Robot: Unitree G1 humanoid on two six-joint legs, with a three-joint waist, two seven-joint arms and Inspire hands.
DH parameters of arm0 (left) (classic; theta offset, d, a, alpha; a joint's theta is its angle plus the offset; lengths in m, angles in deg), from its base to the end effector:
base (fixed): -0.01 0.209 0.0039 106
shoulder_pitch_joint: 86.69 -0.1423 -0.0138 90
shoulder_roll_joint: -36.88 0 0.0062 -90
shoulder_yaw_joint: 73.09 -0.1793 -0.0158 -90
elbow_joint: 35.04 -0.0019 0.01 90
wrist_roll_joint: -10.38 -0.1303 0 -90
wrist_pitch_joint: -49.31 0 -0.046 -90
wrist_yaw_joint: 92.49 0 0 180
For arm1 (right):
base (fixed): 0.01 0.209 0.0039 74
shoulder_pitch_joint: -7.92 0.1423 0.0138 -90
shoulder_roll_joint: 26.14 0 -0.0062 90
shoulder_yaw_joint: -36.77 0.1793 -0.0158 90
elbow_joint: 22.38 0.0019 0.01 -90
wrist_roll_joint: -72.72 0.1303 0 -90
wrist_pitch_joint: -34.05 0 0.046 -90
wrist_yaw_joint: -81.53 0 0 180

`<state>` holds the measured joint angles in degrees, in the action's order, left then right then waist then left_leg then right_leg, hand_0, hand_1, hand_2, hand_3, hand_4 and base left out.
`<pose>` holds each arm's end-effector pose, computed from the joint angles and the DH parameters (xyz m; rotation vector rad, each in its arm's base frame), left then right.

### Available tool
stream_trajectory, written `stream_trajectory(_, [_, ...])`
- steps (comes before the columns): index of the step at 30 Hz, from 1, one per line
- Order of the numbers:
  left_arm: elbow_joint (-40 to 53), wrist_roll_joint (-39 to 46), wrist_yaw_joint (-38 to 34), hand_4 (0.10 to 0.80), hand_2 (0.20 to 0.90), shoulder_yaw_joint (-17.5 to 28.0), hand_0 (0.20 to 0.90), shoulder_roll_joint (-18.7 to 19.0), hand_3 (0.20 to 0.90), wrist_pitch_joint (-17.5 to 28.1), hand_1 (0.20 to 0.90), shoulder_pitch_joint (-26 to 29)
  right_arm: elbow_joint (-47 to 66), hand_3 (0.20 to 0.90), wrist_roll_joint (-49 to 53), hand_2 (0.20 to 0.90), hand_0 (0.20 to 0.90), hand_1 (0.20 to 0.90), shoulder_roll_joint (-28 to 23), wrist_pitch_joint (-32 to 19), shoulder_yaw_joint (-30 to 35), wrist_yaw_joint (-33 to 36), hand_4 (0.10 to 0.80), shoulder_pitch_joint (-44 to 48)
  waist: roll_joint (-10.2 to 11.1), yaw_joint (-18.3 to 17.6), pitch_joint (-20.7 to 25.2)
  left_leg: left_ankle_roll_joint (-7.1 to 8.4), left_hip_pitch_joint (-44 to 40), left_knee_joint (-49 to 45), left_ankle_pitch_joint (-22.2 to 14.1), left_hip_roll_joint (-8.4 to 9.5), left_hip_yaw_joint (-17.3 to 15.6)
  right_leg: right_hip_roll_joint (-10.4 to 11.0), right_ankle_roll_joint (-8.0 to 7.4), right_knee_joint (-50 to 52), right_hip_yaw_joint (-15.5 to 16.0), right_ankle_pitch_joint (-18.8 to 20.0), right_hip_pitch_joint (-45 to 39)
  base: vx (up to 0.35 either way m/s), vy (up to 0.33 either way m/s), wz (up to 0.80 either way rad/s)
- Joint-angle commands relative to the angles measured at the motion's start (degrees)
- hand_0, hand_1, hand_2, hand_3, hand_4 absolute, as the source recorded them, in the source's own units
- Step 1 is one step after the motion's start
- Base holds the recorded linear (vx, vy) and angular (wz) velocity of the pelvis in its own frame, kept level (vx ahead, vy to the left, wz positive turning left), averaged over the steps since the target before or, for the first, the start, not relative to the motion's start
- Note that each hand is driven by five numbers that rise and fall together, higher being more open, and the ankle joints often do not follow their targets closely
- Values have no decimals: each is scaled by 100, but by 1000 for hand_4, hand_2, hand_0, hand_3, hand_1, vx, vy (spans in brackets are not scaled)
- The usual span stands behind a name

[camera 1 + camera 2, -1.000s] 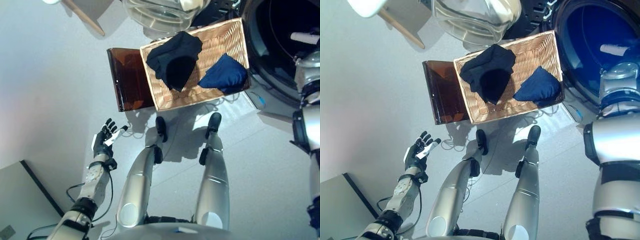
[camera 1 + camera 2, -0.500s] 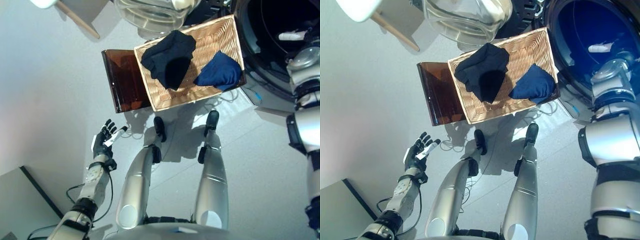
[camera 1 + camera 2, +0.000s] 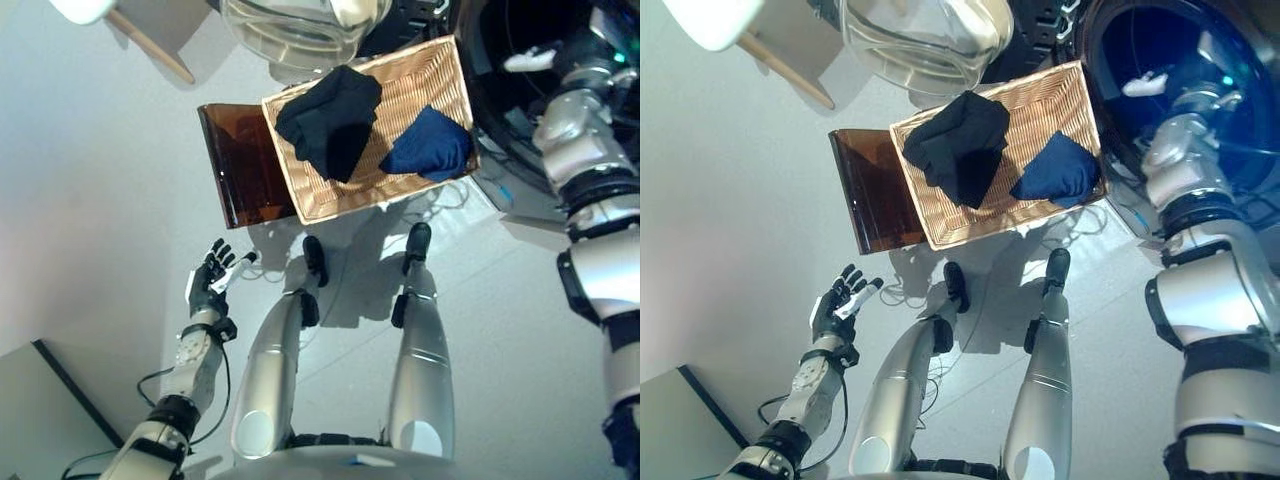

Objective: Pick up the clothes and place them into the washing machine

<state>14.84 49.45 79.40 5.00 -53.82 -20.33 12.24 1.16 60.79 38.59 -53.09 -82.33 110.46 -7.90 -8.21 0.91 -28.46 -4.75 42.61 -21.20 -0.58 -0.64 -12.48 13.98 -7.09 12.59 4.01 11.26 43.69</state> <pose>0.1984 0.1969 -0.0216 -0.2777 0.2415 0.2689 0.3478 -0.2619 0.2548 -1.0867 -0.2622 -0.7252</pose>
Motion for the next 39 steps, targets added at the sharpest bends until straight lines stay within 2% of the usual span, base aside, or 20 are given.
stream_trajectory(1, [-201,-67,-212,800,900,352,900,121,900,387,900,-219,647,900,-441,900,900,900,-193,-219,-69,556,800,289,33,321,263,620,-270,1210,674,-25,189,-188,104,1099,258,-898,43,0,0,0])
stream_trajectory(8, [-199,-80,-237,800,900,417,900,63,900,417,900,-176,1383,900,-717,900,900,900,37,-152,341,583,800,-222,43,293,255,611,-274,1172,643,-38,183,-186,116,1129,263,-919,22,0,0,0])
stream_trajectory(14, [-198,-176,-229,800,900,482,900,57,900,432,900,-176,1905,900,-1167,900,900,900,-10,-143,436,531,800,-587,63,286,279,611,-267,1163,626,-40,187,-179,105,1131,265,-925,31,0,0,0])
stream_trajectory(22, [-173,-358,-94,800,900,556,900,80,900,452,900,-283,2503,900,-2083,900,900,900,-521,-306,51,152,800,-1099,96,274,264,621,-271,1169,635,-42,221,-182,94,1125,262,-936,6,0,0,0])
stream_trajectory(26, [-147,-352,-56,800,900,565,900,57,900,446,900,-324,2647,900,-2235,900,900,900,-595,-350,-24,2,800,-1266,110,268,256,622,-266,1159,640,-51,224,-177,89,1140,267,-938,20,0,0,0])
stream_trajectory(39, [-246,-320,-18,800,900,588,900,-21,900,433,900,-276,2933,900,-2487,900,900,900,-245,-507,-232,-451,800,-1864,155,215,194,609,-258,1147,643,-53,208,-179,94,1147,253,-929,41,0,0,0])
